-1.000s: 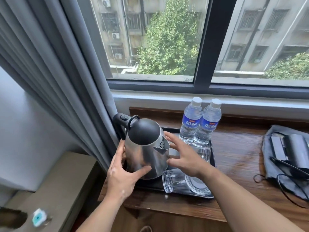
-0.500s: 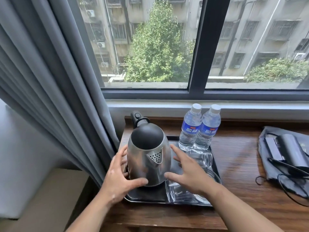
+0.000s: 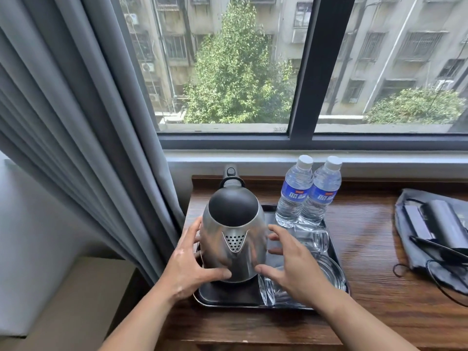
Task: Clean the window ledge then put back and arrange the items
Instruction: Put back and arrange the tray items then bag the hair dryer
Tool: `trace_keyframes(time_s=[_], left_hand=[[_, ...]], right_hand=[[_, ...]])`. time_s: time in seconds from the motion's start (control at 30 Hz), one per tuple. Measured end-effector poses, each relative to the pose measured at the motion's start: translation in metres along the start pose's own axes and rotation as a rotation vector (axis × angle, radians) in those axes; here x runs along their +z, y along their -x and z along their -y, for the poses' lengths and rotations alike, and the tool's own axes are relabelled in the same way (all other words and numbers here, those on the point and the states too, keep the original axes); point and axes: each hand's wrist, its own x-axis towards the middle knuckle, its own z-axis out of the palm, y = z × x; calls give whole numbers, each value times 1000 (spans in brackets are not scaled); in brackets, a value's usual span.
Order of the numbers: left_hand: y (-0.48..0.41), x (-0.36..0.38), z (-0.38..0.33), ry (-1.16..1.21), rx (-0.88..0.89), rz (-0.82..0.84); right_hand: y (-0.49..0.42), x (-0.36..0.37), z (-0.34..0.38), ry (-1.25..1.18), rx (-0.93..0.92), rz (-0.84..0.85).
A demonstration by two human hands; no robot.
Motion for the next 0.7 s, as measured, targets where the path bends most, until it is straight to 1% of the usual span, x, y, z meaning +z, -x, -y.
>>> trace_keyframes(time_s=[0.13,0.3,0.7], left_hand=[[0,4,4,-6,1,-37],[-5,1,7,-25,13,-11],[-5,3,13,-4,48,-41]], right_hand=[[-5,-2,4,-10,27,41],[-5,-1,1,-10,18,4],[-7,-1,-2,-25,-17,-19]])
